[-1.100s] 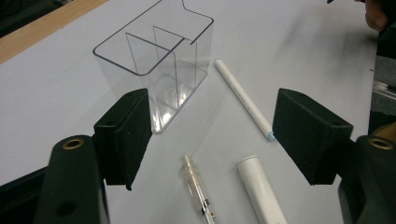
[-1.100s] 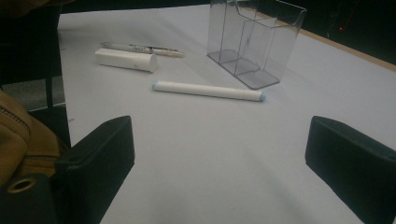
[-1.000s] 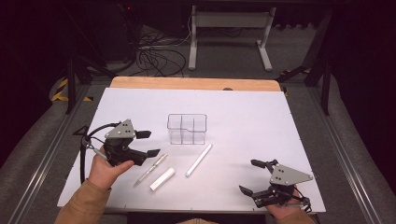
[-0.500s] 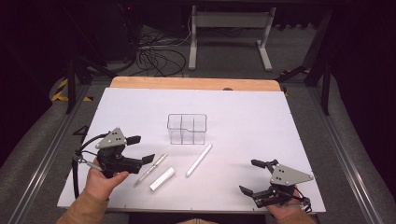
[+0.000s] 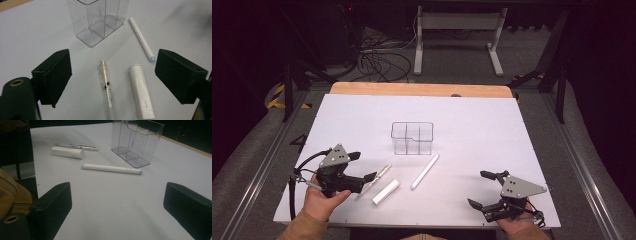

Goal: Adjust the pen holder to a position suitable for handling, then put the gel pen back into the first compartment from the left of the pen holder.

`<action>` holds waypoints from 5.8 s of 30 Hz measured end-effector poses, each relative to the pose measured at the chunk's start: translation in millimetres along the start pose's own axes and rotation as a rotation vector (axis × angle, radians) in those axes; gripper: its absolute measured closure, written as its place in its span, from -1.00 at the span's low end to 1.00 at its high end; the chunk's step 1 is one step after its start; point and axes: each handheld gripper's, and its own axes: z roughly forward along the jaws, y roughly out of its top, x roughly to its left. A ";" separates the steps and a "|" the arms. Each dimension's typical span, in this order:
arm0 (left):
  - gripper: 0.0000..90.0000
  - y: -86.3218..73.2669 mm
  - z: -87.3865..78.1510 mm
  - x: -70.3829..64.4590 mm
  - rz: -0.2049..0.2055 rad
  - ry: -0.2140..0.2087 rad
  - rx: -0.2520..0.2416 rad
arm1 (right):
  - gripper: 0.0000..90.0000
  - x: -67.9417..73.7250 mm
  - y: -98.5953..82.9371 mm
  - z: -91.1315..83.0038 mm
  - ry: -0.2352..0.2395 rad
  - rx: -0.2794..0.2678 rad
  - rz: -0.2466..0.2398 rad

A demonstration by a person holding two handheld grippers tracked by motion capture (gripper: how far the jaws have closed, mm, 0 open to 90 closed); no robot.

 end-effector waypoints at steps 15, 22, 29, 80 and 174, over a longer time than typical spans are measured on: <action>-0.64 -13.1 -4.9 -5.4 -0.012 0.047 0.005 | -0.81 0.5 0.4 0.2 -0.002 0.002 -0.003; -0.56 -18.0 -2.8 -7.6 -0.021 0.054 0.042 | -0.81 0.7 0.4 -0.8 -0.002 -0.001 -0.001; -0.42 -28.4 2.8 -11.8 0.014 0.102 0.104 | -0.81 0.8 0.6 -0.6 -0.003 0.001 -0.004; 0.75 -52.6 29.4 -19.4 -0.131 0.118 0.400 | -0.81 1.5 1.0 0.1 0.005 0.006 -0.007; 0.78 49.3 -29.0 -0.8 -0.022 0.059 0.227 | -0.81 1.2 0.7 2.3 0.007 0.009 -0.001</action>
